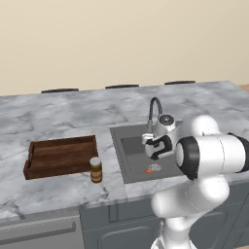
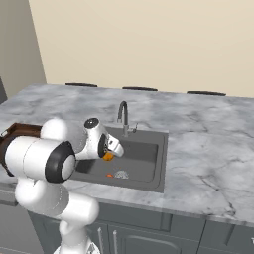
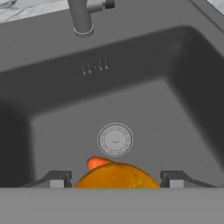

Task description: Pick up all produce items and place them in the sink. Turn on the sink faucet to wash them. Then turn the sink off and put them in the tray.

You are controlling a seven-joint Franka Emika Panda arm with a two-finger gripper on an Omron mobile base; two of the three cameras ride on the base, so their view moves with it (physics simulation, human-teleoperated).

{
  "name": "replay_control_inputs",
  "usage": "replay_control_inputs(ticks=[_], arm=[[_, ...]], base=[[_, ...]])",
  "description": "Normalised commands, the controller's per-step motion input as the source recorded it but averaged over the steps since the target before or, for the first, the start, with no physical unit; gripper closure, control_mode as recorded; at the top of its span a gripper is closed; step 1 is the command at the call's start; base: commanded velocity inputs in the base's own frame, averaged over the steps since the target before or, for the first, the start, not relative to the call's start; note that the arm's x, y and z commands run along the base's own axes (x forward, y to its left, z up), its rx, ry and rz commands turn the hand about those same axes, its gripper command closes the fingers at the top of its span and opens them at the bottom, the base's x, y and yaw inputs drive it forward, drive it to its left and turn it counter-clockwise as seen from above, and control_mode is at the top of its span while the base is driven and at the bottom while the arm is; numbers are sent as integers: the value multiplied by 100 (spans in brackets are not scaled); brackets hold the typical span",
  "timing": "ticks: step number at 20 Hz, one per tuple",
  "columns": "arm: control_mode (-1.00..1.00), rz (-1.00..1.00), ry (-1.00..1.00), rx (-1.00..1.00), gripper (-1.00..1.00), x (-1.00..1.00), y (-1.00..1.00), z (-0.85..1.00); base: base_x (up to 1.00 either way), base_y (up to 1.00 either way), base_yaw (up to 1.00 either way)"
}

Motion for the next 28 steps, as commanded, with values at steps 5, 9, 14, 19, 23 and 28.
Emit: replay_control_inputs(ticks=[5, 9, 14, 19, 23, 28], arm=[[-100, 0, 0, -3, 100, -9, 8, 48], [-100, 0, 0, -4, 100, -27, 19, 47], [-100, 0, 0, -6, 100, -35, 31, 43], [-100, 1, 0, -9, 100, -29, 58, 34], [-100, 6, 0, -9, 100, -5, 78, 18], [-100, 4, 0, 4, 100, -3, 5, 2]], base=[[0, 0, 0], [0, 0, 0], [0, 0, 0], [0, 0, 0], [0, 0, 0], [0, 0, 0]])
